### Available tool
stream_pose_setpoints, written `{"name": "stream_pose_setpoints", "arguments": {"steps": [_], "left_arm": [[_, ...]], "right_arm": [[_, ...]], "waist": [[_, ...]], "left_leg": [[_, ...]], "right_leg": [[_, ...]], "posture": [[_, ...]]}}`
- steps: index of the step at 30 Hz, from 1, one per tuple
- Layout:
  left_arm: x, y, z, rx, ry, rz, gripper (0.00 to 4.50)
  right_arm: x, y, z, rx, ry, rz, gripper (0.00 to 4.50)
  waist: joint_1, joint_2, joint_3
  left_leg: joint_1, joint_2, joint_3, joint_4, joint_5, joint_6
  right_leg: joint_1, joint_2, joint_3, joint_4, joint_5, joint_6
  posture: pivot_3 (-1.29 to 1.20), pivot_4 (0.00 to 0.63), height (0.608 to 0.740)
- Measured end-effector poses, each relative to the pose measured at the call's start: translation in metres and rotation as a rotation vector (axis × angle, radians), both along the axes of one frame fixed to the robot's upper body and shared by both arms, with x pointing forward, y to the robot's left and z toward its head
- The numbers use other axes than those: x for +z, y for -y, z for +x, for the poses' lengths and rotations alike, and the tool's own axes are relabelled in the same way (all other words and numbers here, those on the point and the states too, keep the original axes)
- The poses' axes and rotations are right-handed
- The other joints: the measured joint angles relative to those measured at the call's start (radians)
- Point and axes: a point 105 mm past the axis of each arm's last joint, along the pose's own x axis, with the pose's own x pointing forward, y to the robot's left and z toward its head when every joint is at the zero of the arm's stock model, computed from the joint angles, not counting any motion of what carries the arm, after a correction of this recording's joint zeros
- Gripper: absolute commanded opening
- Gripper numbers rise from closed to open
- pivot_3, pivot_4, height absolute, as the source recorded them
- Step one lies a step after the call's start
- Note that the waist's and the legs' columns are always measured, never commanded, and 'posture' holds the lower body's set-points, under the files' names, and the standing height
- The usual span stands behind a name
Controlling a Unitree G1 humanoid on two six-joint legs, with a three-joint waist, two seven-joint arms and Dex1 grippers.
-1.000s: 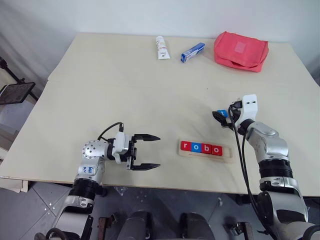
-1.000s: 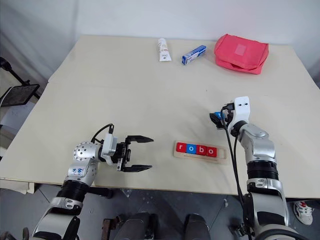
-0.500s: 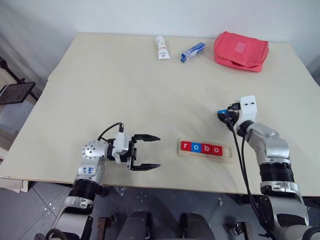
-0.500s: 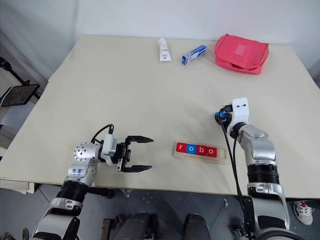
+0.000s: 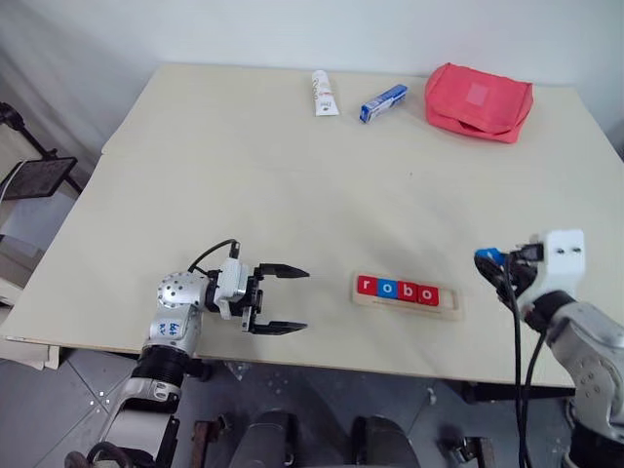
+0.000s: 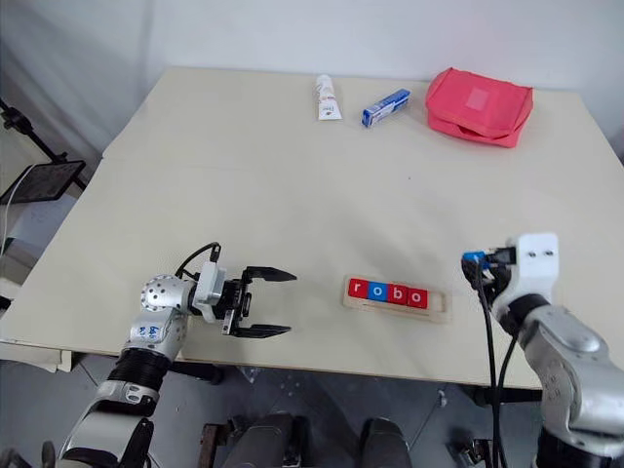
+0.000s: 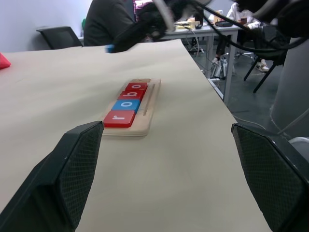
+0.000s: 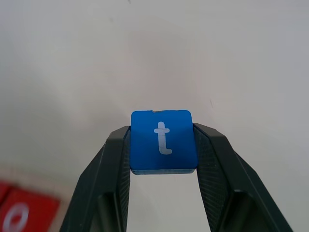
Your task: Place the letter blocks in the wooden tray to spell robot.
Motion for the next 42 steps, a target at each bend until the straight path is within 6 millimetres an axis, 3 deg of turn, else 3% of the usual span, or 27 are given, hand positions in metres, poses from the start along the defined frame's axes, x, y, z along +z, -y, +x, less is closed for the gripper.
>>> {"name": "stream_pose_setpoints", "arguments": {"steps": [5,15,24,28,32,36,42], "left_arm": [[-0.001,0.003,0.001,-0.013,-0.007,-0.008,4.50],[0.005,0.007,0.005,-0.021,0.016,-0.014,4.50],[0.004,0.005,0.004,-0.018,0.016,-0.010,4.50],[0.002,0.004,0.003,-0.013,0.008,-0.010,4.50],[0.001,0.004,0.003,-0.007,0.004,-0.011,4.50],[0.001,0.004,0.003,-0.003,0.003,-0.012,4.50],[0.000,0.004,0.003,0.004,0.001,-0.016,4.50]], "right_arm": [[-0.024,0.009,-0.025,-0.060,-0.062,0.040,1.47],[-0.033,0.013,-0.024,-0.115,-0.011,0.084,1.47],[-0.043,0.013,-0.024,-0.120,-0.013,0.094,4.49],[-0.039,0.012,-0.029,-0.045,-0.032,0.056,4.49],[-0.024,0.011,-0.035,0.145,-0.080,-0.103,4.49],[-0.021,0.003,-0.043,0.403,-0.189,-0.243,4.49],[-0.011,0.022,-0.036,0.632,-0.310,-0.436,4.49]], "waist": [[-0.004,0.000,0.000],[-0.004,0.000,0.000],[-0.002,0.000,0.000],[-0.003,0.000,0.000],[-0.002,0.000,0.000],[-0.001,0.000,0.000],[0.000,-0.001,0.001]], "left_leg": [[0.005,0.000,0.004,-0.001,0.000,0.000],[0.009,0.000,0.005,-0.003,0.000,0.000],[0.009,0.000,0.005,-0.003,0.000,0.000],[0.008,0.000,0.005,-0.003,0.000,0.000],[0.009,0.000,0.005,-0.003,0.000,0.001],[0.008,0.000,0.006,-0.002,0.000,0.002],[0.008,0.000,0.006,-0.002,0.000,0.002]], "right_leg": [[0.002,0.000,0.003,0.000,0.000,0.000],[0.004,0.001,0.008,0.000,0.000,0.000],[0.004,0.001,0.009,0.000,0.000,0.000],[0.004,0.001,0.010,-0.001,0.000,0.000],[0.005,0.001,0.009,-0.003,0.000,0.000],[0.007,0.001,0.009,-0.005,0.000,0.000],[0.008,0.001,0.008,-0.007,0.000,0.000]], "posture": [[0.00,0.150,0.740],[0.00,0.150,0.740],[0.00,0.150,0.740],[0.00,0.150,0.740],[0.00,0.150,0.740],[0.00,0.150,0.740],[0.00,0.150,0.740]]}}
